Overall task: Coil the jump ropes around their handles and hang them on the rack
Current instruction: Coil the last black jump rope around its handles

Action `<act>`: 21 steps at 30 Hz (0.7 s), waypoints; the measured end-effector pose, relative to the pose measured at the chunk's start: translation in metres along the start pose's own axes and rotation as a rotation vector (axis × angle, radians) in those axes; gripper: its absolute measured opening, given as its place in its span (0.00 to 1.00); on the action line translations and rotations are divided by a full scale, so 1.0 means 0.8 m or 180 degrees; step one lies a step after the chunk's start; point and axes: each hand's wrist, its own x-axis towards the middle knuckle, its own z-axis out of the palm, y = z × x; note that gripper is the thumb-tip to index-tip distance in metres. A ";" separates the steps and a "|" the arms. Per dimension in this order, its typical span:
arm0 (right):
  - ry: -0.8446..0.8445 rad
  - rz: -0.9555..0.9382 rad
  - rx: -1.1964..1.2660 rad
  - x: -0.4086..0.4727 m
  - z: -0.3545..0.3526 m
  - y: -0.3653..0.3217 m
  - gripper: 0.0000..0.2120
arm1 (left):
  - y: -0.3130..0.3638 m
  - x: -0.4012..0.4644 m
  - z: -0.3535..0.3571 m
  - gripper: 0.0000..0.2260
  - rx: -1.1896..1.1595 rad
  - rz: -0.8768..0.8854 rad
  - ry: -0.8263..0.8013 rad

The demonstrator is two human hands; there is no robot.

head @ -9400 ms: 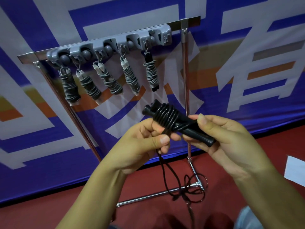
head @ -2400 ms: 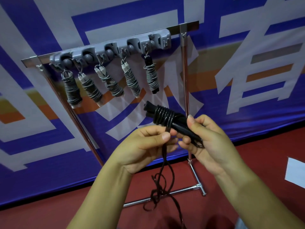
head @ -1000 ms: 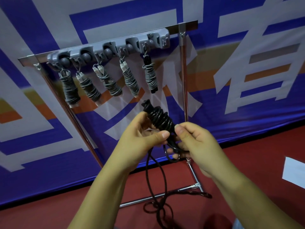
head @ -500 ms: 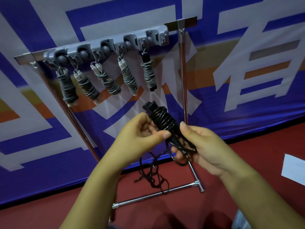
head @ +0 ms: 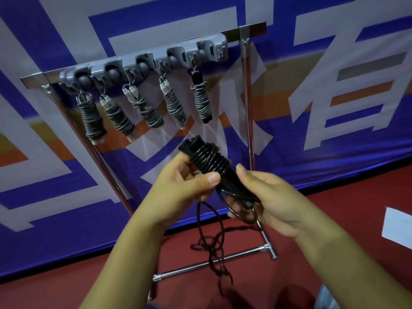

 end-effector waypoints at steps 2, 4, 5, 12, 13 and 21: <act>-0.0049 -0.0176 -0.0449 0.000 -0.004 -0.001 0.19 | 0.001 -0.001 0.002 0.18 -0.0055 -0.0063 0.0051; -0.0145 -0.0201 -0.0546 -0.002 -0.008 -0.001 0.18 | 0.002 -0.003 0.006 0.20 -0.0025 -0.0111 0.0053; -0.0108 -0.0223 -0.0577 -0.002 -0.009 -0.001 0.17 | 0.003 -0.003 0.009 0.19 0.0028 -0.0117 0.0070; 0.0579 -0.0528 -0.0898 0.003 0.000 0.012 0.06 | -0.001 -0.002 0.029 0.11 0.0277 0.0023 0.0550; 0.0648 -0.0567 -0.0958 0.002 0.001 0.014 0.07 | -0.002 -0.002 0.030 0.11 0.0329 0.0040 0.0611; 0.0663 -0.0568 -0.0867 0.000 0.001 0.012 0.10 | 0.001 0.000 0.027 0.11 0.0279 -0.0126 0.0497</act>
